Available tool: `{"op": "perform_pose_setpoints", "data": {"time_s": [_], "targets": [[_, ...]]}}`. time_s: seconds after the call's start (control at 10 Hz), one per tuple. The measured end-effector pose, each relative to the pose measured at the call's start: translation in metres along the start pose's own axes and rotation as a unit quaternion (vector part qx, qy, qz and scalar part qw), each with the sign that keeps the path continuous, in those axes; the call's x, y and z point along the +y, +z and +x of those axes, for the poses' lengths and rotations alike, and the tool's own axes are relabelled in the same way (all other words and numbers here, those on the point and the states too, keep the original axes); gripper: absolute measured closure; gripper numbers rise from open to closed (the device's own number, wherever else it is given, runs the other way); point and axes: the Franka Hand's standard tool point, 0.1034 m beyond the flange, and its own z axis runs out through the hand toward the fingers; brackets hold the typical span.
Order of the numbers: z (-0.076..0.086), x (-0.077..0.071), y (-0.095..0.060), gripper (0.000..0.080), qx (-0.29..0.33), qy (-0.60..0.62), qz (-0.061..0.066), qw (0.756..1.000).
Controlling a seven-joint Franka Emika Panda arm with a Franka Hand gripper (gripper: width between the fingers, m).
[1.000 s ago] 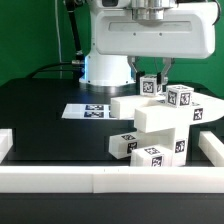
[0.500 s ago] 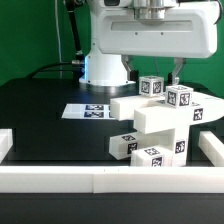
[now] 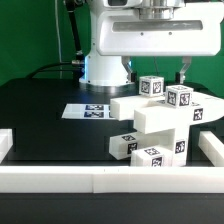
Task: Assemble chair
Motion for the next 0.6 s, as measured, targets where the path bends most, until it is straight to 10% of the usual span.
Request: {"op": "perform_pose_setpoints", "data": {"time_s": [0.6], "targets": [[0.0001,0.0025,0.0011,0.0151,0.001,-0.217,-0.001,0.976]]}}
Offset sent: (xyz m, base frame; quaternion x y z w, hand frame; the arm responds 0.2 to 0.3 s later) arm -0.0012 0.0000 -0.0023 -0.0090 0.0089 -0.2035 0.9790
